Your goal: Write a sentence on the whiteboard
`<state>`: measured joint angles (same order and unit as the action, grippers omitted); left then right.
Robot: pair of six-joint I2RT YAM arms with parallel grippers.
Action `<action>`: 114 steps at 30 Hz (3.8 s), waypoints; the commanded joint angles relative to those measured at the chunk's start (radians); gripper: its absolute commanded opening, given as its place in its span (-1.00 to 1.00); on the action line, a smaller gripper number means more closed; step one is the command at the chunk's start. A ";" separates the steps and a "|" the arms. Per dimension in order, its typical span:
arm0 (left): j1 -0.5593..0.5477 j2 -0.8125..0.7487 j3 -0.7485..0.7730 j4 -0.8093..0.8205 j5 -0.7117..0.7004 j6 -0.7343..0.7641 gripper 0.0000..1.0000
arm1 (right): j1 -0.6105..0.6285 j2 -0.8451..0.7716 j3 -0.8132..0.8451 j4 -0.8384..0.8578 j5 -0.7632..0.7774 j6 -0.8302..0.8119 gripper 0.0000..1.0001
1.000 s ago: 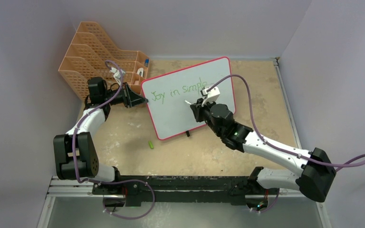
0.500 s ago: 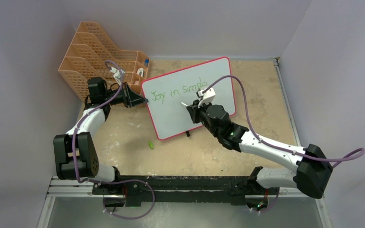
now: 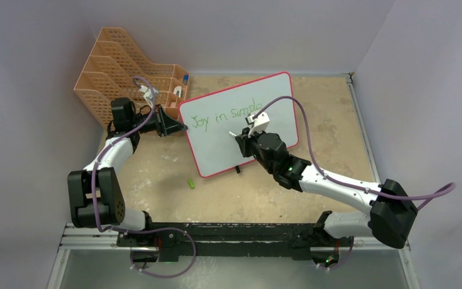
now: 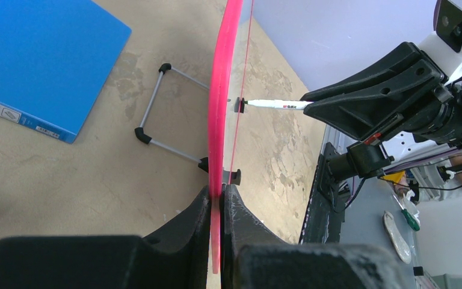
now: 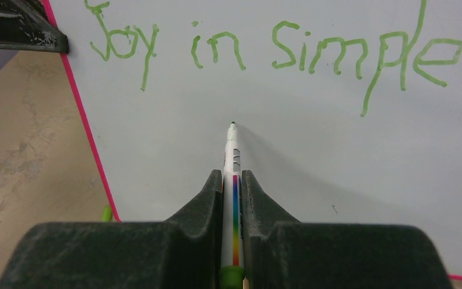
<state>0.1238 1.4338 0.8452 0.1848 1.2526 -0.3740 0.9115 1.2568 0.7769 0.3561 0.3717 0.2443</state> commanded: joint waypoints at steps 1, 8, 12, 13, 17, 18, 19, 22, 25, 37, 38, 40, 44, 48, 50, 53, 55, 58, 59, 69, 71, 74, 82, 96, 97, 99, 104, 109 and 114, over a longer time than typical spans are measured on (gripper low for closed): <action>-0.008 -0.015 0.038 -0.001 -0.012 0.018 -1.00 | 0.006 0.006 0.002 0.046 0.016 -0.012 -1.00; -0.007 -0.017 0.038 -0.003 -0.012 0.018 -1.00 | 0.006 0.031 0.009 0.027 0.039 0.000 -1.00; -0.007 -0.016 0.038 -0.003 -0.012 0.020 -1.00 | 0.006 0.036 0.007 0.014 0.056 0.008 -1.00; -0.007 -0.017 0.038 -0.003 -0.012 0.020 -1.00 | 0.006 0.036 0.006 0.010 0.061 0.011 -1.00; -0.006 -0.016 0.038 -0.004 -0.013 0.020 -1.00 | 0.006 0.030 0.004 0.002 0.069 0.011 -1.00; -0.007 -0.016 0.038 -0.004 -0.013 0.020 -1.00 | 0.006 0.028 0.004 0.001 0.072 0.009 -1.00; -0.007 -0.017 0.039 -0.004 -0.013 0.020 -1.00 | 0.005 0.027 0.005 0.001 0.074 0.010 -1.00; -0.007 -0.016 0.038 -0.004 -0.013 0.020 -1.00 | 0.005 0.019 0.007 -0.001 0.078 0.009 -1.00; -0.007 -0.016 0.040 -0.003 -0.015 0.020 -1.00 | 0.006 0.006 0.010 0.002 0.077 0.003 -1.00; -0.008 -0.018 0.040 -0.004 -0.018 0.018 -1.00 | 0.005 -0.047 -0.007 -0.009 0.017 -0.013 -1.00; -0.007 -0.018 0.040 -0.005 -0.018 0.018 -1.00 | 0.006 -0.042 -0.007 -0.009 0.012 -0.013 -1.00; -0.007 -0.018 0.039 -0.005 -0.018 0.018 -1.00 | 0.006 -0.035 -0.005 -0.011 0.005 -0.014 -1.00; -0.007 -0.018 0.040 -0.005 -0.017 0.018 -1.00 | 0.006 -0.021 -0.002 -0.014 -0.005 -0.014 -1.00; -0.007 -0.018 0.040 -0.005 -0.016 0.018 -1.00 | 0.005 -0.014 -0.004 -0.018 -0.007 -0.017 -1.00; -0.008 -0.018 0.040 -0.005 -0.018 0.018 -1.00 | 0.006 -0.012 -0.004 -0.020 -0.004 -0.017 -1.00; -0.007 -0.018 0.039 -0.005 -0.017 0.019 -1.00 | 0.006 -0.006 -0.001 -0.027 -0.001 -0.016 -1.00; -0.007 -0.018 0.039 -0.005 -0.017 0.020 -1.00 | 0.006 -0.001 0.002 -0.032 0.003 -0.016 -1.00; -0.007 -0.018 0.039 -0.005 -0.018 0.020 -1.00 | 0.006 0.001 0.002 -0.035 0.007 -0.014 -1.00; -0.007 -0.018 0.040 -0.005 -0.018 0.020 -1.00 | 0.006 0.001 0.002 -0.035 0.009 -0.014 -1.00; -0.007 -0.018 0.040 -0.006 -0.018 0.021 -1.00 | 0.006 0.010 0.009 -0.028 0.016 -0.013 -1.00; -0.007 -0.018 0.040 -0.007 -0.018 0.021 -1.00 | 0.006 0.011 0.011 -0.026 0.020 -0.013 -1.00; -0.006 -0.019 0.040 -0.007 -0.018 0.021 -1.00 | 0.006 0.010 0.012 -0.021 0.027 -0.013 -1.00; -0.007 -0.020 0.040 -0.008 -0.018 0.022 -1.00 | 0.006 0.017 0.019 -0.018 0.040 -0.007 -1.00; -0.006 -0.020 0.039 -0.006 -0.017 0.020 -1.00 | 0.006 0.037 0.035 -0.091 0.037 -0.016 -1.00; -0.007 -0.019 0.040 -0.006 -0.017 0.020 -1.00 | 0.006 0.039 0.036 -0.098 0.037 -0.017 -1.00; -0.007 -0.020 0.040 -0.007 -0.017 0.020 -1.00 | 0.005 0.039 0.037 -0.110 0.034 -0.017 -1.00; -0.007 -0.020 0.040 -0.005 -0.016 0.018 -1.00 | 0.006 0.039 0.036 -0.141 0.025 -0.015 -1.00; -0.007 -0.020 0.040 -0.003 -0.015 0.017 -1.00 | 0.006 0.039 0.032 -0.163 0.009 -0.016 -1.00; -0.007 -0.021 0.040 -0.003 -0.015 0.017 -1.00 | 0.006 0.035 0.026 -0.184 0.000 -0.016 -1.00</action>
<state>0.1238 1.4338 0.8494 0.1707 1.2289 -0.3737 0.9230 1.2819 0.7837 0.2169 0.3702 0.2417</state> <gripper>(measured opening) 0.057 0.118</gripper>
